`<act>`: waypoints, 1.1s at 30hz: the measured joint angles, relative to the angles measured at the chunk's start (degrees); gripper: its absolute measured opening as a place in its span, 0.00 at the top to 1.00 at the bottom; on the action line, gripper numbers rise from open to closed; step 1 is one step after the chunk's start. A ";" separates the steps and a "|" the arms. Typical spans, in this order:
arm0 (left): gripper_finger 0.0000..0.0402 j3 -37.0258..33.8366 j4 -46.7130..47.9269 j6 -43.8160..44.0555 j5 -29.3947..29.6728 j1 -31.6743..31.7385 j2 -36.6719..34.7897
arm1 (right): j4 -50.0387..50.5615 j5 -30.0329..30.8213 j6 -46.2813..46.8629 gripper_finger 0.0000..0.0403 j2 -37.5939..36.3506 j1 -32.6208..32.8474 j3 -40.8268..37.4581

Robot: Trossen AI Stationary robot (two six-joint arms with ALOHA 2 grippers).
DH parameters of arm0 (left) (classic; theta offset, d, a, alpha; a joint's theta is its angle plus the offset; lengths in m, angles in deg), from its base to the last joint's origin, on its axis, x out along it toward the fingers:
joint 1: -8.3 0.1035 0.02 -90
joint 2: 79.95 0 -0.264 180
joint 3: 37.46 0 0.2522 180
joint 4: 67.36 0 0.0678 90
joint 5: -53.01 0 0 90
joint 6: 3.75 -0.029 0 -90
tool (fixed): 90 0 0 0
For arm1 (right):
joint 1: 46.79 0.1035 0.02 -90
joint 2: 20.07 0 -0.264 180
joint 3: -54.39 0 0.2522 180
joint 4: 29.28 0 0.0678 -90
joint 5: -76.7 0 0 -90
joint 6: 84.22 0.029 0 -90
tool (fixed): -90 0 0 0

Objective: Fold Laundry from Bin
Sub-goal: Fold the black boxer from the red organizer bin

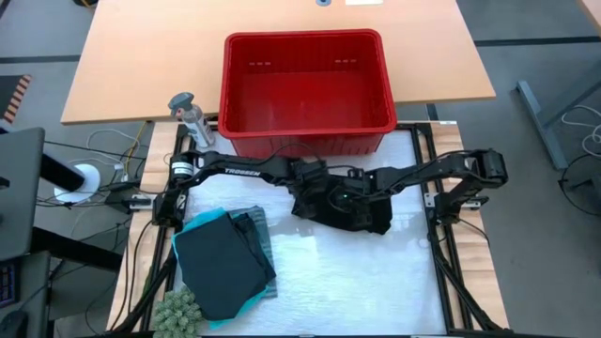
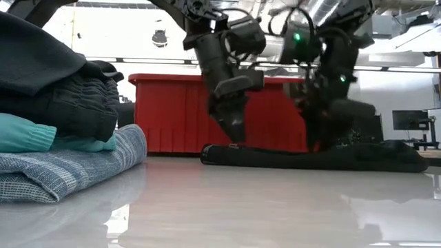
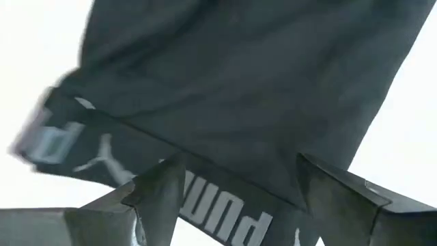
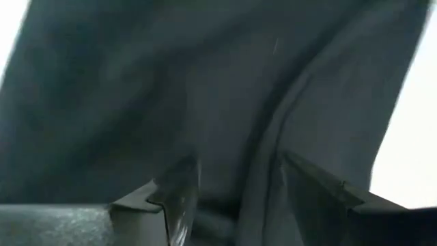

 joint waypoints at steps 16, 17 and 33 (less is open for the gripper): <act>0.34 -8.93 -9.61 0.16 -3.45 -0.03 -0.88 | -0.50 -0.93 -6.17 0.47 -0.39 -6.73 -3.24; 0.34 -9.64 -10.58 0.57 -3.34 -0.06 -0.88 | -0.54 -0.92 -6.19 0.49 -0.39 -7.34 -3.24; 0.34 -10.95 -11.31 2.38 -3.30 -0.21 -0.99 | -0.69 1.01 -6.25 0.74 -0.42 -20.09 -3.26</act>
